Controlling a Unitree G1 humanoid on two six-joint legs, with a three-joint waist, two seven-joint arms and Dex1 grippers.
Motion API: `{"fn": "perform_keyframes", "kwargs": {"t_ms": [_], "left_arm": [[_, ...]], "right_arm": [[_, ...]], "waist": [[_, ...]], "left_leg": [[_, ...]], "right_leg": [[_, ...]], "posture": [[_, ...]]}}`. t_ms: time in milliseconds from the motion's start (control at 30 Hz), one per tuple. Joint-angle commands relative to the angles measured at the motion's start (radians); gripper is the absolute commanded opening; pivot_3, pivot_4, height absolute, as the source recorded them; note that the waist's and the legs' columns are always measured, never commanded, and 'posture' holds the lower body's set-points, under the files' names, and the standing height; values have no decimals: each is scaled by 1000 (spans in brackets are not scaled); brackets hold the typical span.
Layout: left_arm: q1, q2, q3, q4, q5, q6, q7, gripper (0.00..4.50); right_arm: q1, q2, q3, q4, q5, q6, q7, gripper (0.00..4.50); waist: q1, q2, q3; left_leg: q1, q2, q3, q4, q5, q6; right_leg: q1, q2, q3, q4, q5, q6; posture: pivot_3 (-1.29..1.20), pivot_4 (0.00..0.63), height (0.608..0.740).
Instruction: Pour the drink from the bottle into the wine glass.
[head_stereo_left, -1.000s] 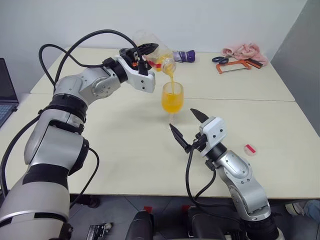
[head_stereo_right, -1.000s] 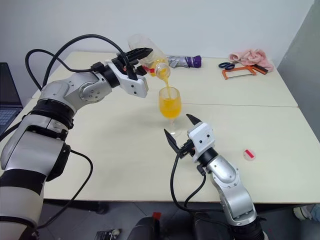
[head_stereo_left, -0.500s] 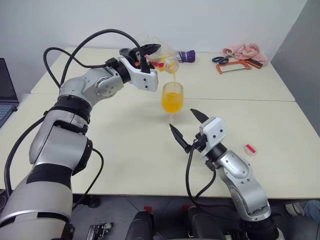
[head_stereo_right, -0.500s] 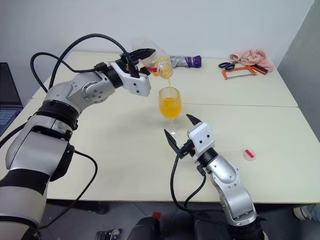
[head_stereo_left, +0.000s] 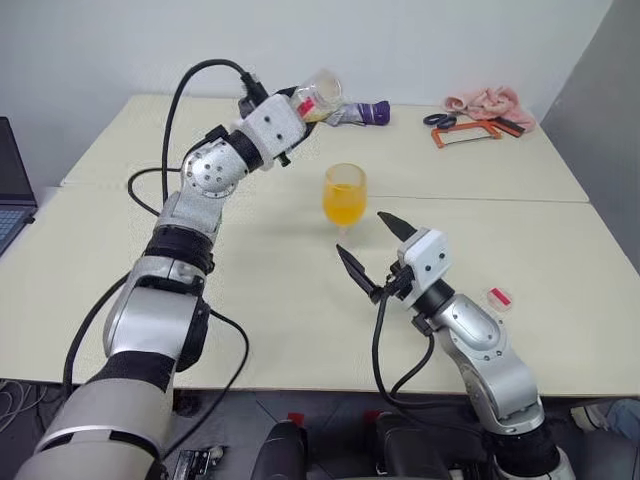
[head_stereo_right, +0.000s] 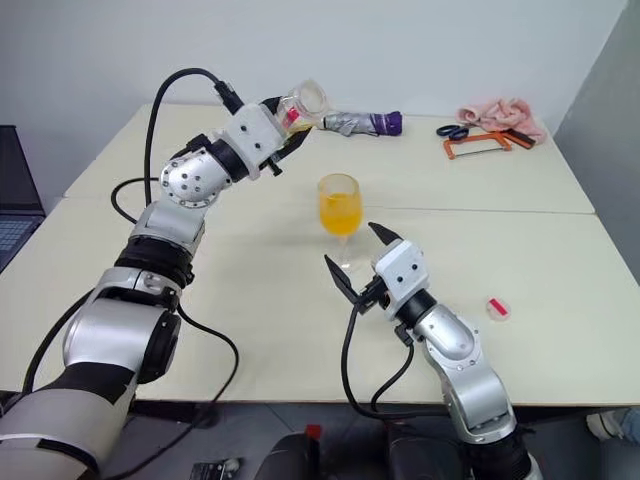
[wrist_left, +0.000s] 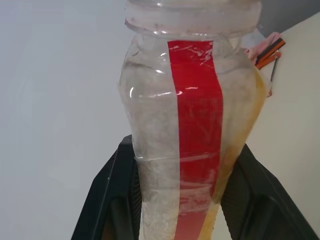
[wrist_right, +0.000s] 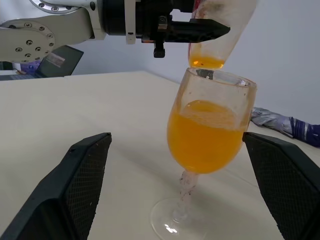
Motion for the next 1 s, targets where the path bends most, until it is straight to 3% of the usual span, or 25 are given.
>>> {"fn": "perform_keyframes", "kwargs": {"t_ms": [33, 233, 500, 1000], "left_arm": [[85, 34, 124, -166, -141, 217, -30, 1689], [290, 69, 278, -383, -265, 498, 15, 1689], [458, 61, 381, -502, -357, 689, 48, 1689], [522, 79, 389, -397, -348, 695, 32, 1689]], "right_arm": [[-49, -59, -23, -39, 95, 53, 117, 4500], [-106, -174, -17, -85, 208, 227, 233, 4500], [-238, -133, 8, -23, 211, 356, 185, 4500], [-289, -88, 29, -3, 195, 338, 174, 4500]], "waist": [[-7, 0, 0], [-21, 0, 0], [-16, 0, 0], [-13, 0, 0]], "left_leg": [[0, 0, 0, 0, 0, 0], [2, 3, -1, 1, 0, 0], [1, 3, -4, 9, 0, 0], [1, 3, -4, 11, 0, 0]], "right_leg": [[0, 0, 1, 1, 0, 0], [0, 0, 1, 4, 0, 0], [0, -1, -1, 11, 0, 0], [1, 0, -1, 12, 0, 0]], "posture": [[0, 150, 740], [0, 150, 740], [0, 150, 740], [0, 150, 740]]}}
